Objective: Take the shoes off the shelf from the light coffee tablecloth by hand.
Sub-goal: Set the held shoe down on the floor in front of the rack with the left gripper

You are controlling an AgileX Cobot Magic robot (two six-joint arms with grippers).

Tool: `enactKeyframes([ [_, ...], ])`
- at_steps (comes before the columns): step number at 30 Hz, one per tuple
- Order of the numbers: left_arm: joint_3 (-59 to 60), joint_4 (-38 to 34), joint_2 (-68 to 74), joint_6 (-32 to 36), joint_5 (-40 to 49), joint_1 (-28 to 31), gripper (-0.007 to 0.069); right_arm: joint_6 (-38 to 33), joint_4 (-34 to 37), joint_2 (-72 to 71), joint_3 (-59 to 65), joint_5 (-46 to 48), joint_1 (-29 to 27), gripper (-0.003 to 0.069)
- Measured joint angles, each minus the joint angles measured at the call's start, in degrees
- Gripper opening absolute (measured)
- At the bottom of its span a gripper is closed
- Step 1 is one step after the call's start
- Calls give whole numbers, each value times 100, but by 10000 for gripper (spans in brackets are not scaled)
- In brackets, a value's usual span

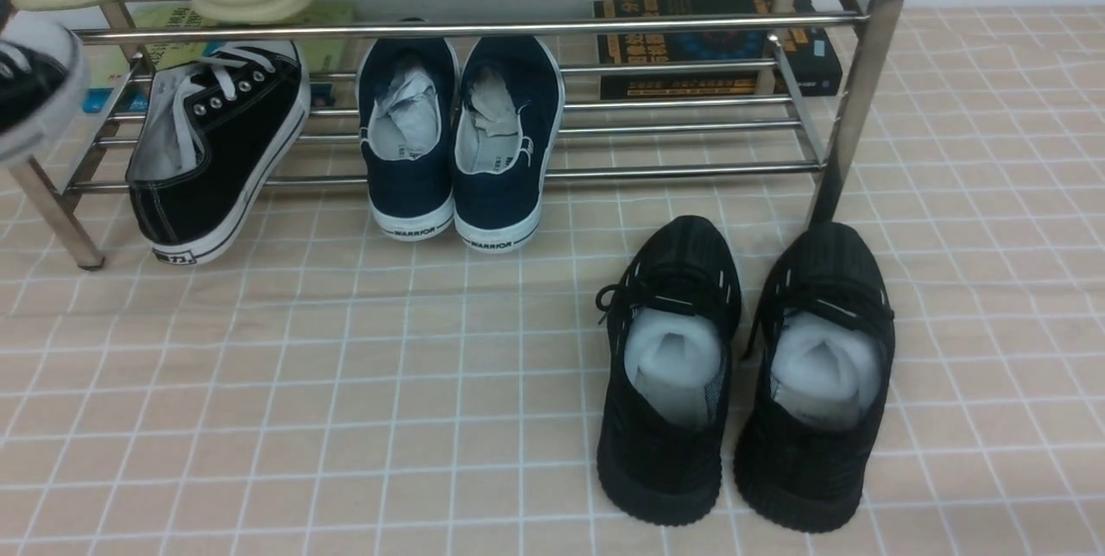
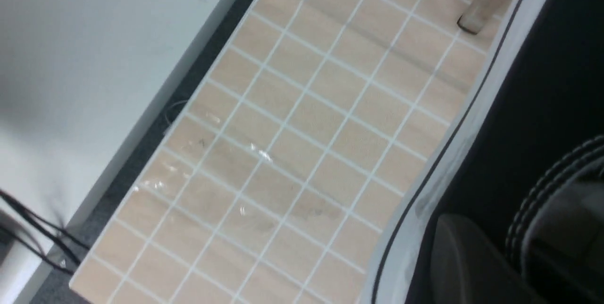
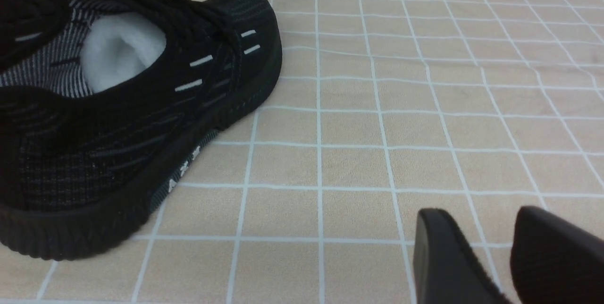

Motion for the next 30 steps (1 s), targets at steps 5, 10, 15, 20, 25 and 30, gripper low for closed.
enactKeyframes([
  [5,135,-23,-171,-34,82,0,22,0,0,0,0,0,0,239],
  [10,686,-148,-646,-159,82,0,22,0,0,0,0,0,0,239],
  [15,1616,-215,-1054,-414,-33,0,22,0,0,0,0,0,0,239],
  [20,2878,-345,-1221,-700,-628,0,22,0,0,0,0,0,0,239],
  [25,3600,-475,-1227,-988,-1333,0,22,0,0,0,0,0,0,239],
  [30,3985,-507,-1232,-1232,-1870,0,22,0,0,0,0,0,0,239],
])
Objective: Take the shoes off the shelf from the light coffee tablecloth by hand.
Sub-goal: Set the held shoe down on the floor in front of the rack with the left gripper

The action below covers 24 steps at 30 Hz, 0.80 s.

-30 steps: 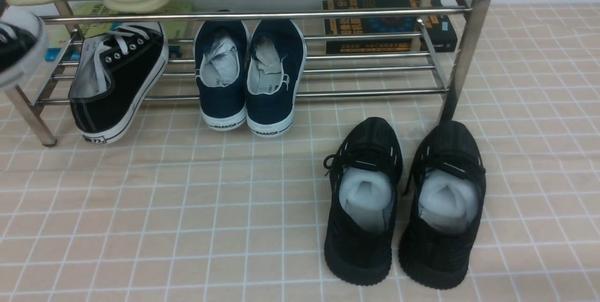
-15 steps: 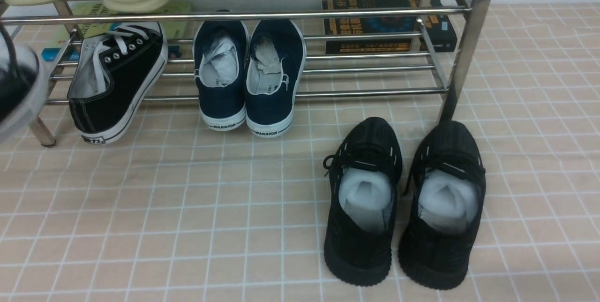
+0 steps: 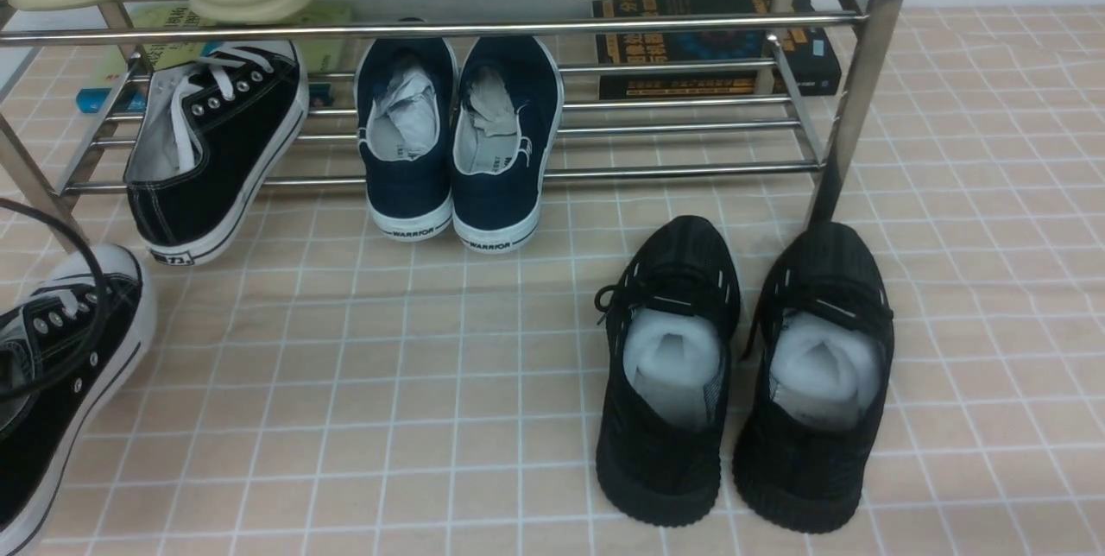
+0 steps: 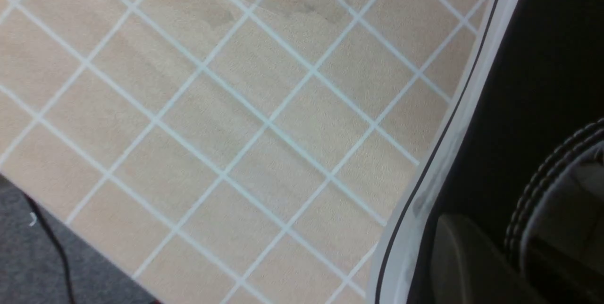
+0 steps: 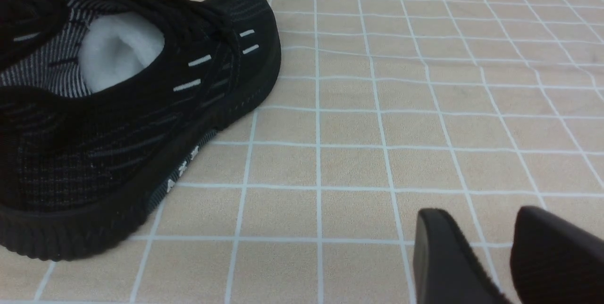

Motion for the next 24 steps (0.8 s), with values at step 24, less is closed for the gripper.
enactKeyframes([
  [24,205,-289,1091,317,-1086,0,27,0,0,0,0,0,0,239],
])
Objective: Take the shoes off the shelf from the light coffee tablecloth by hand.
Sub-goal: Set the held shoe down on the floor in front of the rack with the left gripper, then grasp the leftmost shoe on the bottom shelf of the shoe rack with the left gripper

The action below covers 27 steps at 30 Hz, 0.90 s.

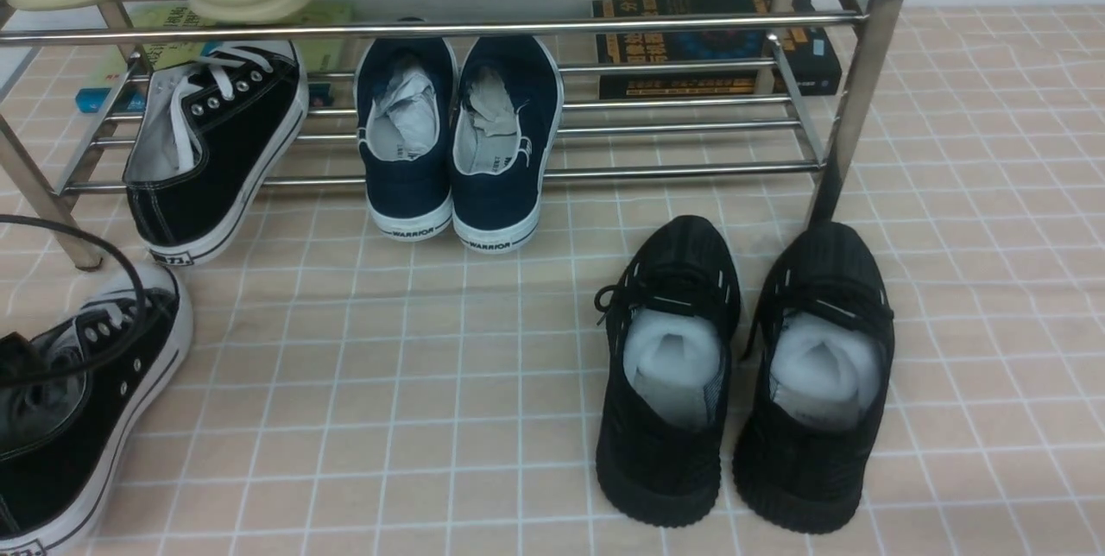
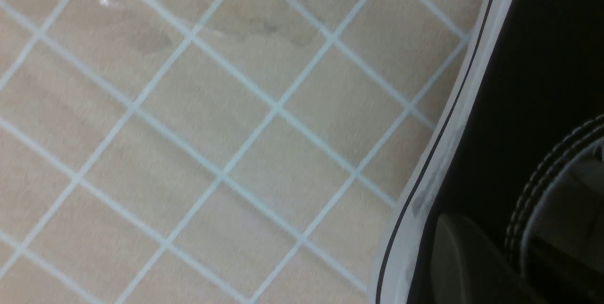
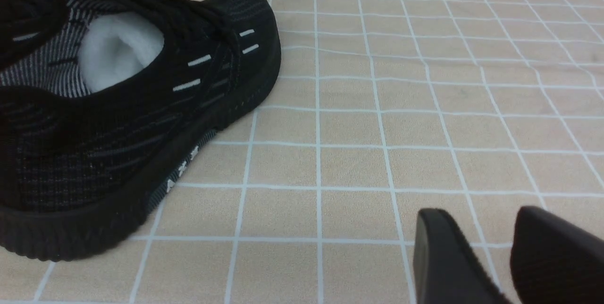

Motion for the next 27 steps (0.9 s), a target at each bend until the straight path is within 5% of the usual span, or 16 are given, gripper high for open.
enactKeyframes([
  [13,0,1,165,0,-120,0,60,0,0,0,0,0,0,239],
  [27,-416,383,155,0,263,0,332,0,0,0,0,0,0,239],
])
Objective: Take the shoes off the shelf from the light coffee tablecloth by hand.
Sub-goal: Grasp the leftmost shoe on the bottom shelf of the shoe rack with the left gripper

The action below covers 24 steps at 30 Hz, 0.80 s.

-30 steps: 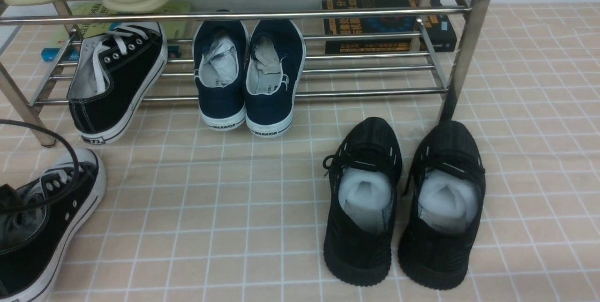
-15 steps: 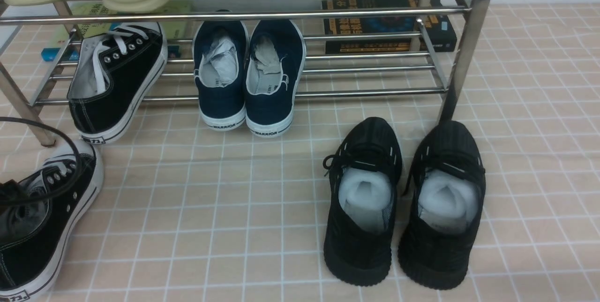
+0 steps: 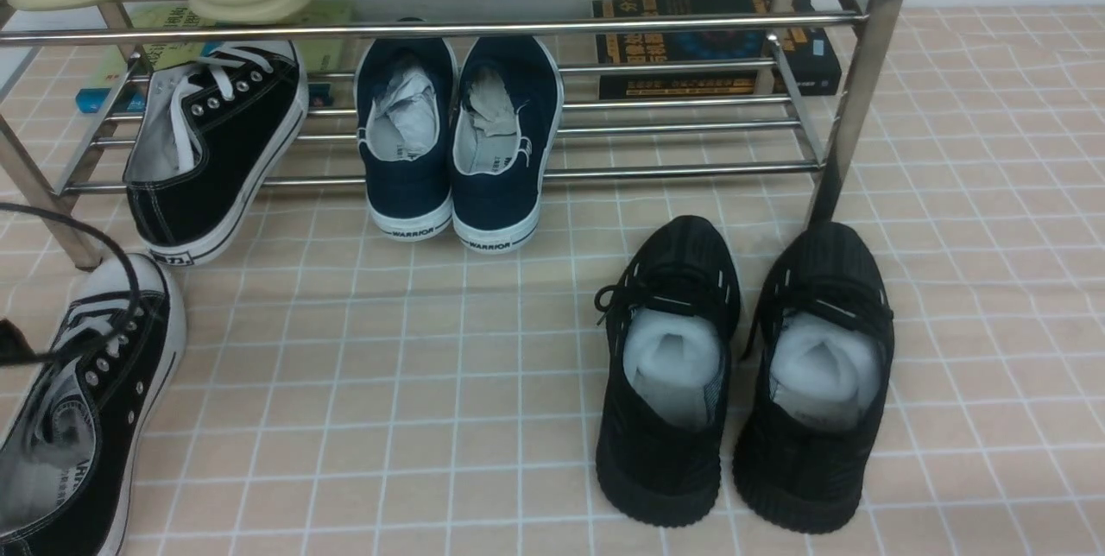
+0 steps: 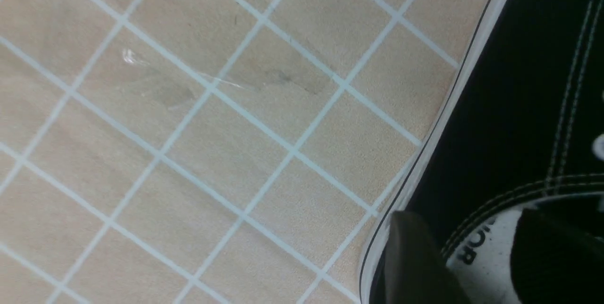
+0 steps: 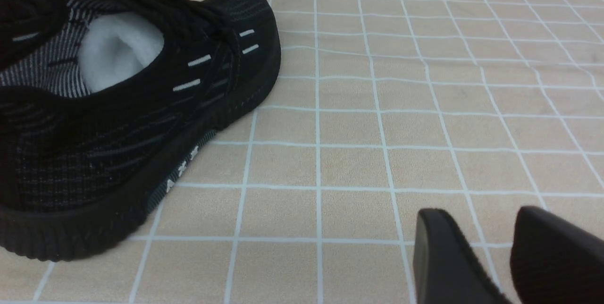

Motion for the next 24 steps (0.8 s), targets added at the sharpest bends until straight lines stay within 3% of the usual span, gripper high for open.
enactKeyframes([
  [6,-1049,-29,0,8,804,0,298,0,0,0,0,0,0,239],
  [9,-1712,-179,0,273,1238,0,161,0,0,0,0,0,0,239],
  [10,-1746,-190,0,298,1280,0,151,0,0,0,0,0,0,239],
  [11,-2056,-325,0,534,1451,0,66,0,0,0,0,0,0,239],
  [13,-2280,-524,20,718,1596,0,17,0,0,0,0,0,0,239],
  [20,-2635,-1303,341,977,1885,-71,1,0,0,0,0,0,0,239],
  [24,-2662,-1270,678,997,1931,-601,1,0,0,0,0,0,0,239],
])
